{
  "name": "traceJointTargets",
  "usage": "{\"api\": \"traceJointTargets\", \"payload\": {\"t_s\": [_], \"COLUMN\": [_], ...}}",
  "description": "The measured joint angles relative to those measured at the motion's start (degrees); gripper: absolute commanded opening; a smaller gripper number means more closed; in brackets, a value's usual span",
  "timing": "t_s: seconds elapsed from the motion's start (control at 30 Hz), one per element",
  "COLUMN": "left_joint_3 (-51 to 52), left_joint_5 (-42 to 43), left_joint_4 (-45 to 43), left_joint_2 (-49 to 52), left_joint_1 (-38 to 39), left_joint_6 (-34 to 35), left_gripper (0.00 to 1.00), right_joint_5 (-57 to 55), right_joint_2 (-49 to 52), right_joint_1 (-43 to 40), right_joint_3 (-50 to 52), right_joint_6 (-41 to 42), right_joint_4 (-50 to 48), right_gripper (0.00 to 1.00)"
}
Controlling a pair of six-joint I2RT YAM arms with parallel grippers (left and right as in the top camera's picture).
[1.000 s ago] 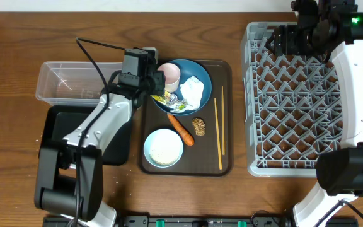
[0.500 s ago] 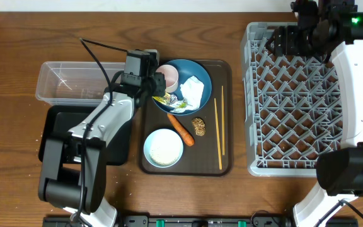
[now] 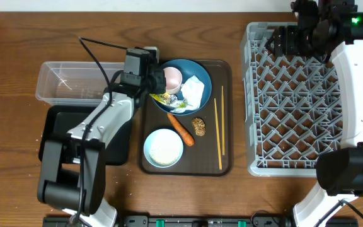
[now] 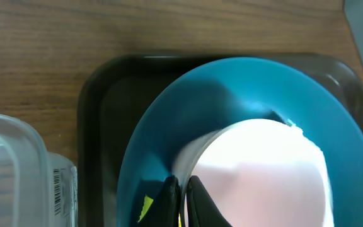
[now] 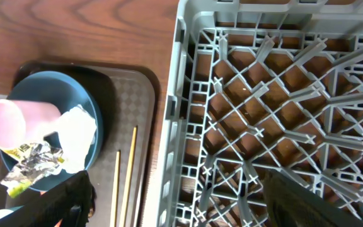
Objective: Sort waste into correct bins and load items into the dishwasher rack
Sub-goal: 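Lower the left gripper onto the pink cup and close on it, then lift the pink cup with the left gripper toward the right gripper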
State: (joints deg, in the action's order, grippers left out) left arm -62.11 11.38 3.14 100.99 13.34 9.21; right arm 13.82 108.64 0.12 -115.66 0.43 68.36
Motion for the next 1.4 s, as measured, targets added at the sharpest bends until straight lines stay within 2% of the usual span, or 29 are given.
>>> {"api": "traceJointTargets", "payload": {"t_s": [0.17, 0.3, 0.43, 0.77, 0.93, 1.17, 1.4], "left_joint_3": [0.0, 0.0, 0.0, 0.0, 0.0, 0.0, 0.0], "left_joint_5": [0.0, 0.1, 3.4, 29.0, 38.0, 43.4, 45.6], "left_joint_4": [0.0, 0.0, -1.0, -7.1, -10.1, -11.2, -15.8], "left_joint_2": [-4.8, -10.4, -15.0, -14.9, -14.8, -14.8, -14.8], "left_joint_1": [0.0, -0.2, -2.1, -9.3, -10.3, -10.3, -10.3], "left_joint_6": [1.5, 3.5, 9.1, 29.9, 36.4, 42.2, 47.8], "left_gripper": [0.06, 0.06, 0.06, 0.06, 0.06, 0.06, 0.06], "right_joint_5": [-0.3, -0.1, 3.3, 30.6, 45.2, 59.1, 64.6], "right_joint_2": [0.0, 0.0, 0.0, 1.0, 3.3, 7.7, 10.5], "right_joint_1": [-0.2, -1.0, -2.4, -3.6, -3.3, -0.1, 5.6], "right_joint_3": [0.0, 0.0, 0.0, 0.0, 0.0, 0.0, 0.2], "right_joint_6": [0.0, 0.0, -1.0, -15.0, -22.2, -28.9, -31.1], "right_joint_4": [-0.7, -1.7, -1.8, -2.0, -2.0, -2.8, -7.9], "right_gripper": [0.81, 0.86, 0.88, 0.93, 0.93, 0.93, 0.93]}}
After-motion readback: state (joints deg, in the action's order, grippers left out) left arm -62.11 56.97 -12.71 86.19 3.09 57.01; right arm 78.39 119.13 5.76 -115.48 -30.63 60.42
